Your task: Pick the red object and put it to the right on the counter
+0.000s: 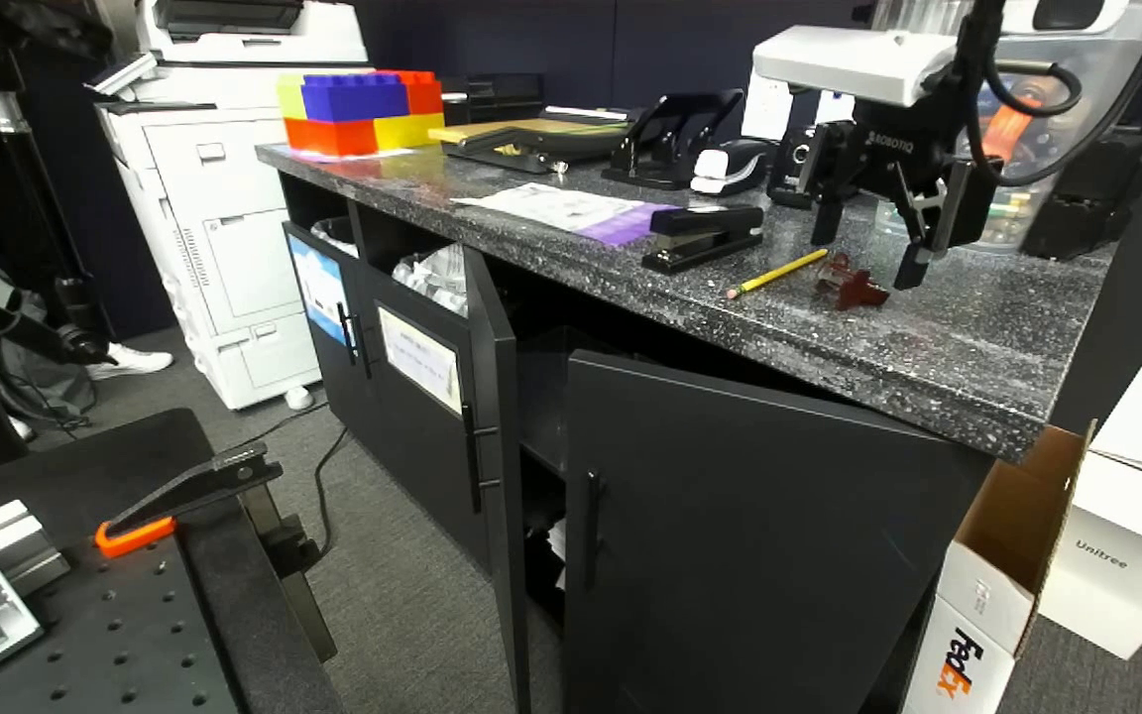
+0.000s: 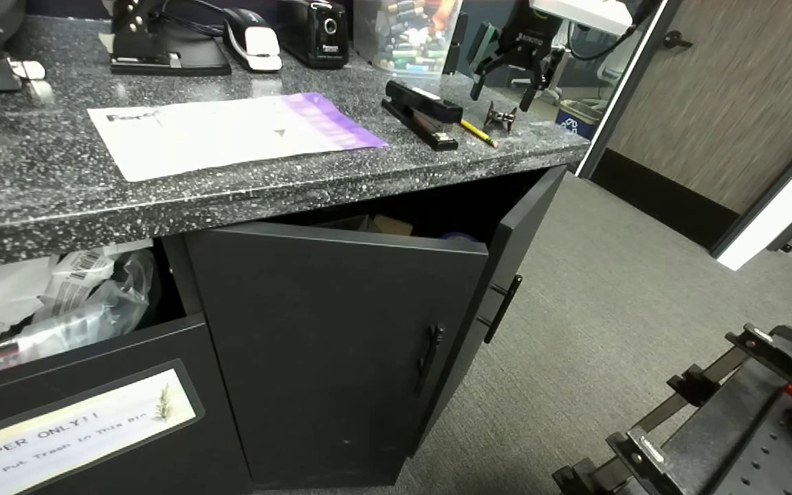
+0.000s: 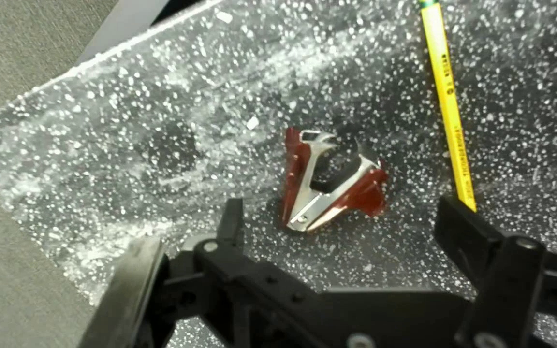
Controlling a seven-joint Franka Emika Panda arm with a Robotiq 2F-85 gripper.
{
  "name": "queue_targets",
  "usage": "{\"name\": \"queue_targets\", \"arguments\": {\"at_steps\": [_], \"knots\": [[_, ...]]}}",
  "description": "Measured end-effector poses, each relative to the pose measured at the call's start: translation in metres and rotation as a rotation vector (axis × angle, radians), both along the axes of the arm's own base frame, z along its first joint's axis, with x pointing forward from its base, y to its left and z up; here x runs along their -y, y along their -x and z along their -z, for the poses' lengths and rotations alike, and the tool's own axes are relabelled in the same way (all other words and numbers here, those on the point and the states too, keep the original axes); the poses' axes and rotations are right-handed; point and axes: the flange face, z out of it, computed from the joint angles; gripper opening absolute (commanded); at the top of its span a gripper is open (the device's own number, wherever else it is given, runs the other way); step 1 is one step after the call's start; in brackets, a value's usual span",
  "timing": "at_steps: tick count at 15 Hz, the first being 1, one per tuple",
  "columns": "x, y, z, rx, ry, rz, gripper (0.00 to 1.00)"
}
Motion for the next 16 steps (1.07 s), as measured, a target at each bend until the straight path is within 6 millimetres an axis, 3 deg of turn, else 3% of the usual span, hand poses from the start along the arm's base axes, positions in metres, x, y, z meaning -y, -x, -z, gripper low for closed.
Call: {"name": "queue_targets", "arguments": {"at_steps": [1, 5, 10, 11, 16], "knots": [[-0.002, -0.005, 0.002, 0.003, 0.000, 0.008, 0.72], [-0.004, -0.015, 0.004, -0.020, -0.005, 0.054, 0.42], [0.011, -0.011, 0.001, -0.090, -0.009, 0.142, 0.06], [0.015, -0.009, 0.000, -0.106, -0.008, 0.161, 0.03], [0.033, -0.006, -0.012, -0.129, 0.000, 0.203, 0.06]]}}
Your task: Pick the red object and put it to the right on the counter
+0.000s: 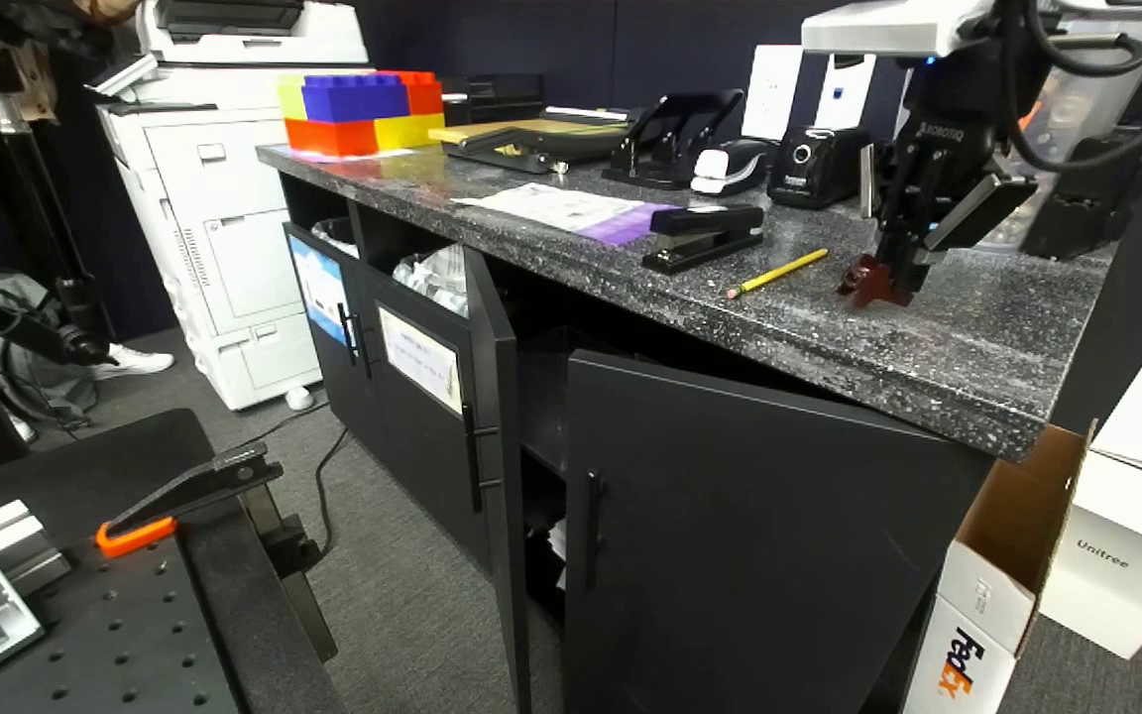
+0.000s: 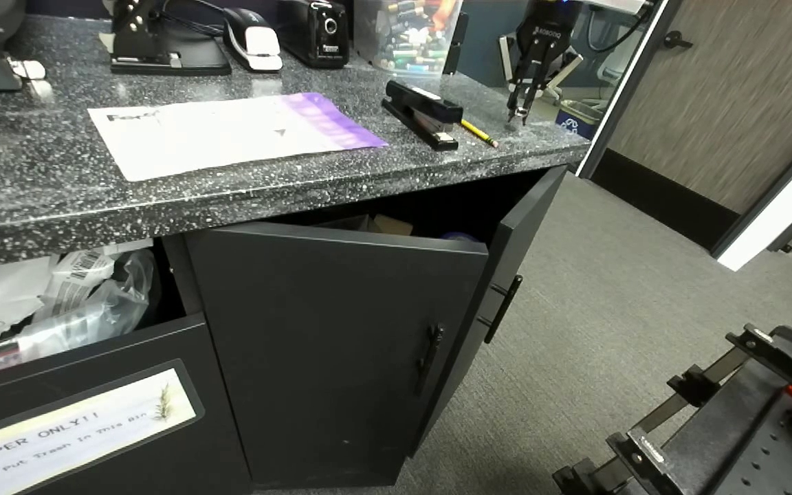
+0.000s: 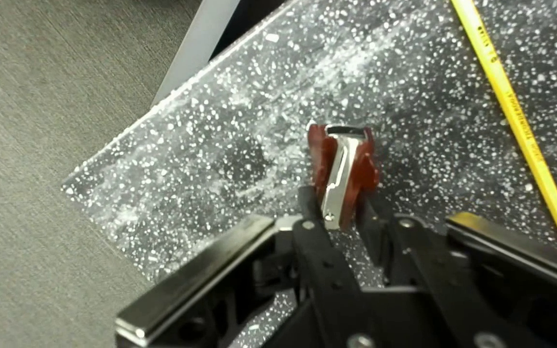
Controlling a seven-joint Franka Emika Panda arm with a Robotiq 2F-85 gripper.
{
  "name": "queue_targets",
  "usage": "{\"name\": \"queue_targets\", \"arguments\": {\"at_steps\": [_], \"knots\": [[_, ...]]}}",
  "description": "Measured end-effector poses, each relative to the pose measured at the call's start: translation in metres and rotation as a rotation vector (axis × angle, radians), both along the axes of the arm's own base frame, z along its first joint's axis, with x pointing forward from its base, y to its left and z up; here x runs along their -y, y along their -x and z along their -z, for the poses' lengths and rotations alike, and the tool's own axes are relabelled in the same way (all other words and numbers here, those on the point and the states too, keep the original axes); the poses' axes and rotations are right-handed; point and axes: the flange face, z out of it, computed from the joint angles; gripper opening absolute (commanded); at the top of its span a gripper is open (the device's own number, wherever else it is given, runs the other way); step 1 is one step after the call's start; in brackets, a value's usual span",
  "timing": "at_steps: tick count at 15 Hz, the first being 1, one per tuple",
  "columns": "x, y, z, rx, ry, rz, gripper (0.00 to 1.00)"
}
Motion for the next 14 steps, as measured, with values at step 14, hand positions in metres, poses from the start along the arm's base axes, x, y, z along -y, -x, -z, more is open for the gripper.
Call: {"name": "queue_targets", "arguments": {"at_steps": [14], "knots": [[0.040, 0.012, -0.027, -0.026, -0.049, -0.491, 0.06]]}}
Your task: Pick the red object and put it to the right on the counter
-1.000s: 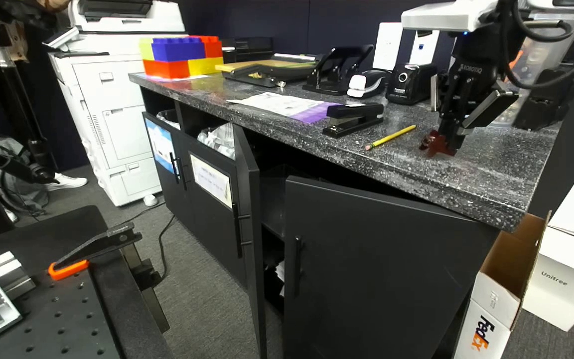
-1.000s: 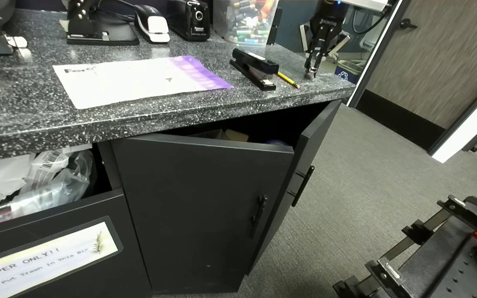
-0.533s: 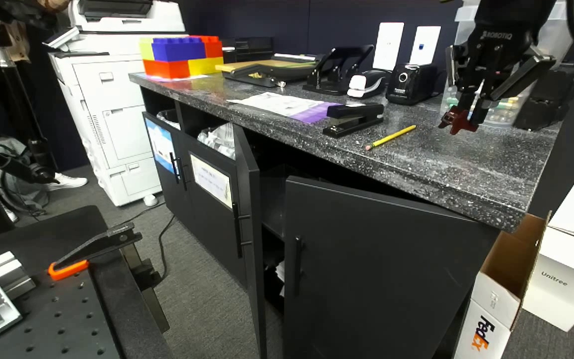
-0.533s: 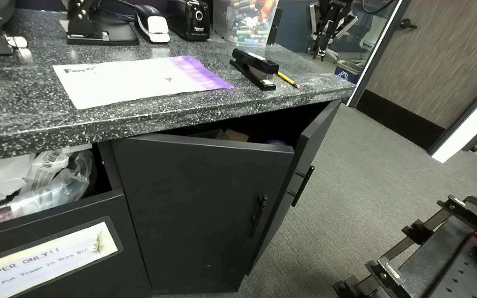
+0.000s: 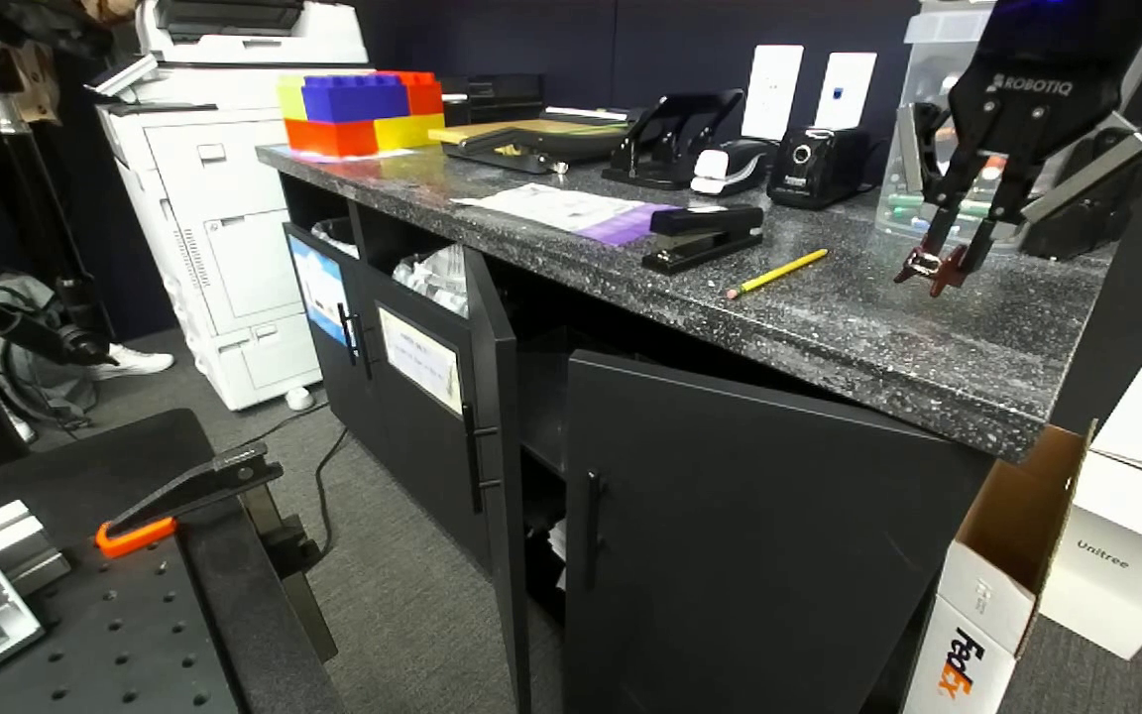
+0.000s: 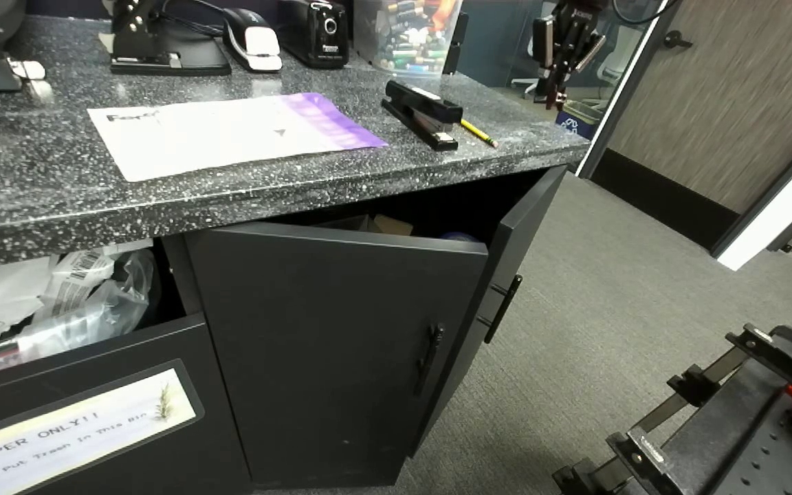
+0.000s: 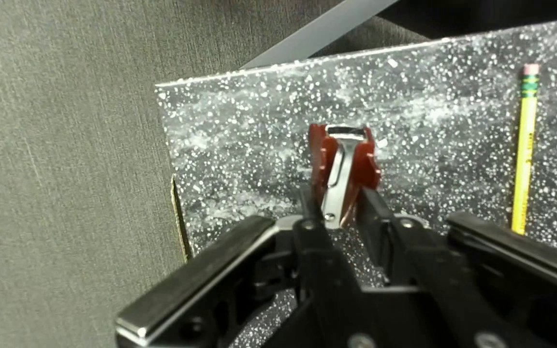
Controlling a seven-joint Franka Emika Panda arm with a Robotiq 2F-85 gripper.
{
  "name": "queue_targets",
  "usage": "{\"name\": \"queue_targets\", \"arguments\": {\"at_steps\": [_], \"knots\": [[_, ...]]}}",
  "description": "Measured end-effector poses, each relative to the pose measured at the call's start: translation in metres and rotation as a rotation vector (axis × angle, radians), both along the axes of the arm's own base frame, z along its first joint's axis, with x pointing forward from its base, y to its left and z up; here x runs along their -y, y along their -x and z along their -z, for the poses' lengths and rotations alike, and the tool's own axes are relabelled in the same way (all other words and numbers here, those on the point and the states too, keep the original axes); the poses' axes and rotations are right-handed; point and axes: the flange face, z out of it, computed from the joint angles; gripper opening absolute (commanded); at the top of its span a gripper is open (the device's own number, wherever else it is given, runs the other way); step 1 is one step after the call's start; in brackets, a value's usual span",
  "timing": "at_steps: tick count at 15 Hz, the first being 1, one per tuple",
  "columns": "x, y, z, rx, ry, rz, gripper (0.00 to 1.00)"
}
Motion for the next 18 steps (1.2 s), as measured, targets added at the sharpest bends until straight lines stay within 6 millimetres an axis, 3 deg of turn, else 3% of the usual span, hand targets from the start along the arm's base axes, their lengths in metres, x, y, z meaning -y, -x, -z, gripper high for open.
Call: {"name": "queue_targets", "arguments": {"at_steps": [7, 9, 10, 12, 16, 18], "knots": [[0.037, 0.011, 0.041, -0.058, 0.027, -0.078, 0.06], [0.043, 0.012, 0.041, -0.059, 0.031, -0.087, 0.06], [0.043, 0.013, 0.041, -0.060, 0.034, -0.091, 0.50], [0.043, 0.013, 0.041, -0.061, 0.035, -0.094, 0.56], [0.037, 0.011, 0.039, -0.064, 0.036, -0.103, 0.85], [0.026, 0.012, 0.026, -0.079, 0.037, -0.115, 1.00]]}}
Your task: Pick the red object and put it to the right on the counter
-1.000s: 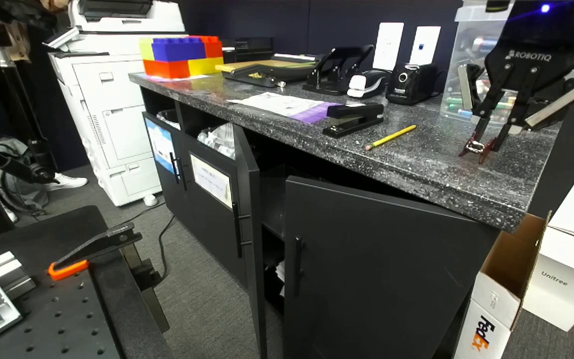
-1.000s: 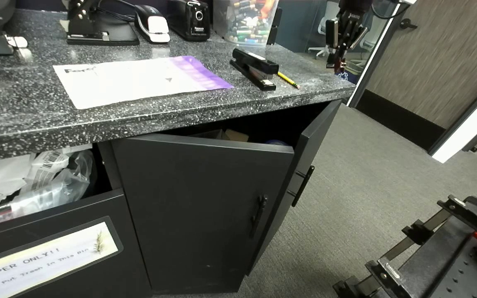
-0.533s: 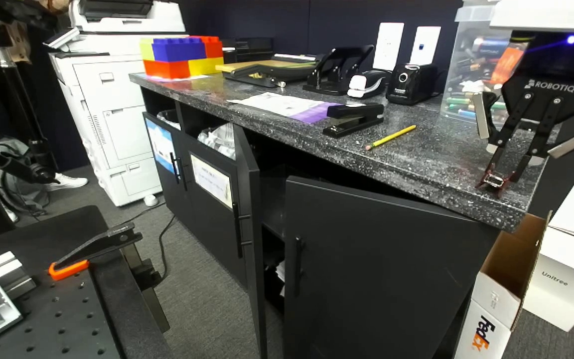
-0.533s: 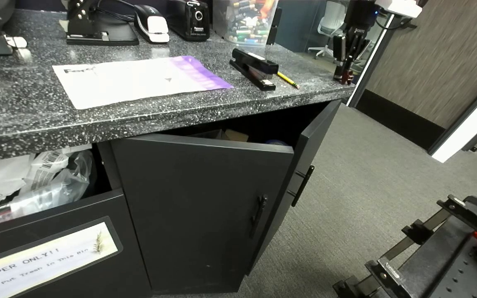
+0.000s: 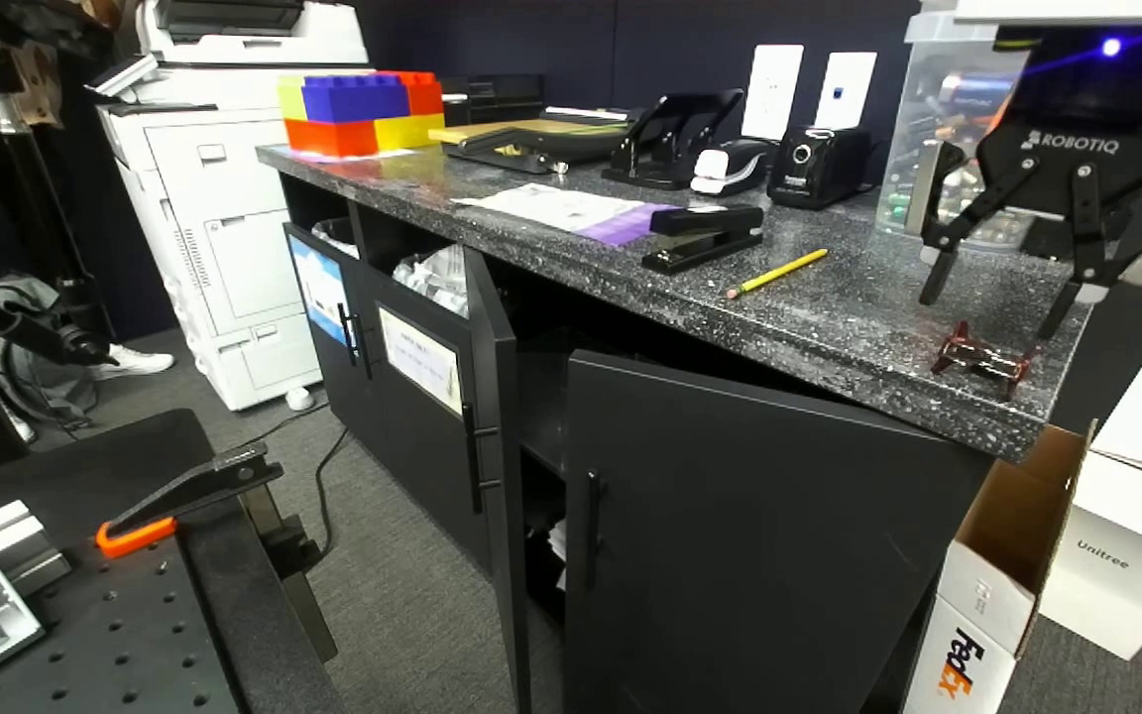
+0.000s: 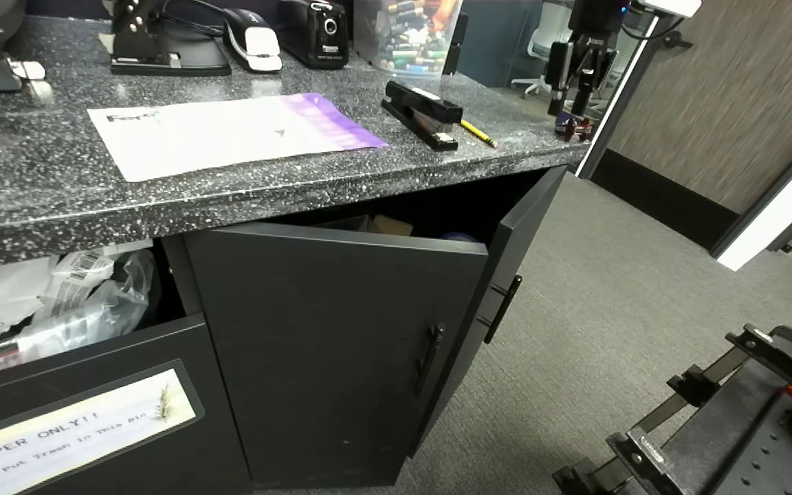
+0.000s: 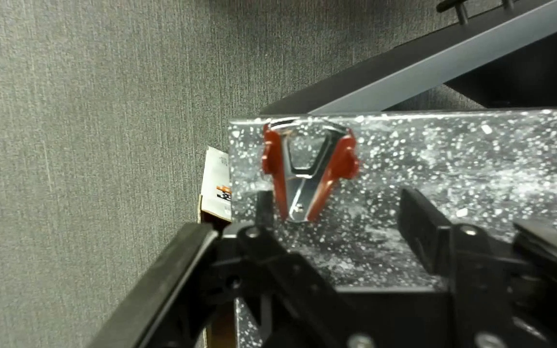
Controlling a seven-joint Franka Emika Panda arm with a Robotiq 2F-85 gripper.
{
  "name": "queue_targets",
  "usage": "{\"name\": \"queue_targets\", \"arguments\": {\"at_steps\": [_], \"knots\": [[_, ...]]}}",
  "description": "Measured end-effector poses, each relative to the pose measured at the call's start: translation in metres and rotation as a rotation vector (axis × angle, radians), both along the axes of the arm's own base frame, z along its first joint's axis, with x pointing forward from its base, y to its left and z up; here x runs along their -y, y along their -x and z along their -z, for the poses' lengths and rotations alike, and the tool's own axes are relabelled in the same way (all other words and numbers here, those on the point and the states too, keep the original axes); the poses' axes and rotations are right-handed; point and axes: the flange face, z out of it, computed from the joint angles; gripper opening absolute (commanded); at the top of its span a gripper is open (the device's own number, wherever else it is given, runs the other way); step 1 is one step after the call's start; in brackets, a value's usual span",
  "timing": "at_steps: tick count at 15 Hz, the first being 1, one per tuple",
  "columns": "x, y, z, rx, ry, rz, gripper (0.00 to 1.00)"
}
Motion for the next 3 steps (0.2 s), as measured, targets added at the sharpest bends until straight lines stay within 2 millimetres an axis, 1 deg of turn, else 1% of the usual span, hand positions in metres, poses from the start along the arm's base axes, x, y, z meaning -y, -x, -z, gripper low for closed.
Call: {"name": "queue_targets", "arguments": {"at_steps": [1, 3], "knots": [[-0.007, 0.001, -0.013, -0.012, -0.001, -0.004, 0.81], [-0.019, 0.008, -0.048, -0.045, -0.023, 0.000, 0.97]]}}
